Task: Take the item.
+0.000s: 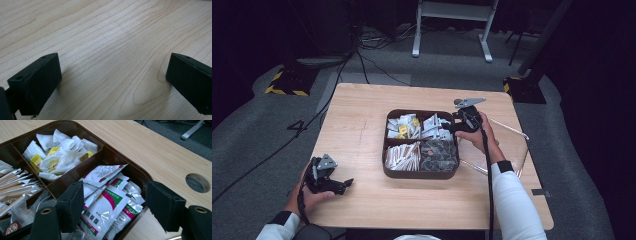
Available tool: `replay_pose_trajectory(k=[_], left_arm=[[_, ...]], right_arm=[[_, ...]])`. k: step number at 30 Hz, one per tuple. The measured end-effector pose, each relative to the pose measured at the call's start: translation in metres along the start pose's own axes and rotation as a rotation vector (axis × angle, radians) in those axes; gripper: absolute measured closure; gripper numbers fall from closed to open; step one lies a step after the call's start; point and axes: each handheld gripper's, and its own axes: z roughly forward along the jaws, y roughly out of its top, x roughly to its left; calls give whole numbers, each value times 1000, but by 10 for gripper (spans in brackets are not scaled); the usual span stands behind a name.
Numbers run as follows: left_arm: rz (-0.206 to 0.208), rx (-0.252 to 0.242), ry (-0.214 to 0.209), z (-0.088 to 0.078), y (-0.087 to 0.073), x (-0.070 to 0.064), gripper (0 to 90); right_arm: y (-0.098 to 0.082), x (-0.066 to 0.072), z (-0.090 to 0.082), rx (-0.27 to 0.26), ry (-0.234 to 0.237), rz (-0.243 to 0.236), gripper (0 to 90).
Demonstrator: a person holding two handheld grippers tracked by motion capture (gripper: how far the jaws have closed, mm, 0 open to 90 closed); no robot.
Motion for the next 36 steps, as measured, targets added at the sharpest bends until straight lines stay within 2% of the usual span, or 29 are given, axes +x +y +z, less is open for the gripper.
replay_pose_trajectory(k=[10,16,23,33,36], left_arm=[[-1,0,0,0,0,0,4],[-1,0,0,0,0,0,4],[-1,-1,-1,0,0,0,4],[-1,-1,-1,0,0,0,4],[0,-1,-1,0,0,0,3]], right_arm=[[12,5,19,22,0,-10,336],[17,7,34,43,-2,1,341],[19,5,47,64,-4,25,343],[17,7,68,108,2,31,343],[17,8,74,127,-10,31,343]])
